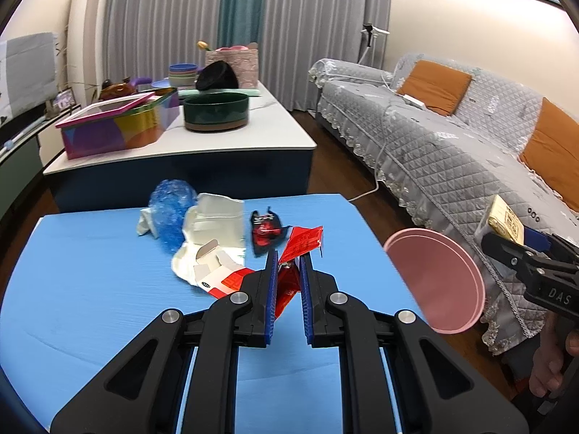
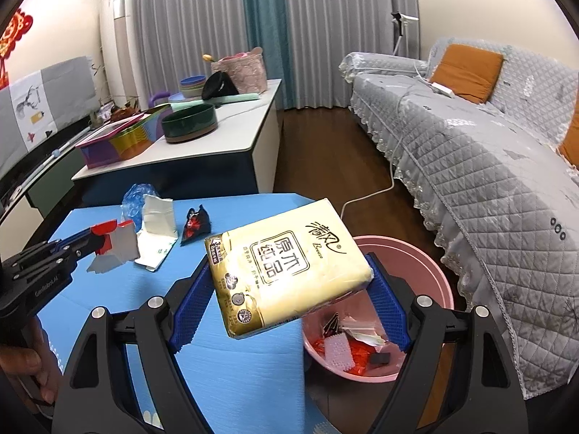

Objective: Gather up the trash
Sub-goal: 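Carry the red wrapper and tissue pack over the pink bin with both tools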

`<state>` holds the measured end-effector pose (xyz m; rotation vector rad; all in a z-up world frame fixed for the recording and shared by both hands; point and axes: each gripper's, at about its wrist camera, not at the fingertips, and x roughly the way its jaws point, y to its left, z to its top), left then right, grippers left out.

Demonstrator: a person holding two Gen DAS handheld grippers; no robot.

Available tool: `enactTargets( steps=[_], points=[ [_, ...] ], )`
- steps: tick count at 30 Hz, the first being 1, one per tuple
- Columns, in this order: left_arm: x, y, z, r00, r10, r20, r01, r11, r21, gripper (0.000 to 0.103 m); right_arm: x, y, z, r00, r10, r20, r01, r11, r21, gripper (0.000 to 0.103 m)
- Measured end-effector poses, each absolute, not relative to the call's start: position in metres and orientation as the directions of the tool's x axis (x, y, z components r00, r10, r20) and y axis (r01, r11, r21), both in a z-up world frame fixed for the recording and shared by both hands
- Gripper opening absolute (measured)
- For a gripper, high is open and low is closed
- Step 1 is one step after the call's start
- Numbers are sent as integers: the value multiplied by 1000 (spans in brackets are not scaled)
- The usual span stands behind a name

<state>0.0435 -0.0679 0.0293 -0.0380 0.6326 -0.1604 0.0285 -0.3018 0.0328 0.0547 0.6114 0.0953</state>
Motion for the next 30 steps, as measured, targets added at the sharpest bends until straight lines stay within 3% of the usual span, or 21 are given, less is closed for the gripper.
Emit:
enactTargets(
  steps=[30],
  points=[
    [67,-167,50,753,-291,-591,308,949,-75,12,42,-387,34,808,-20,-589,129,981,145,80]
  ],
)
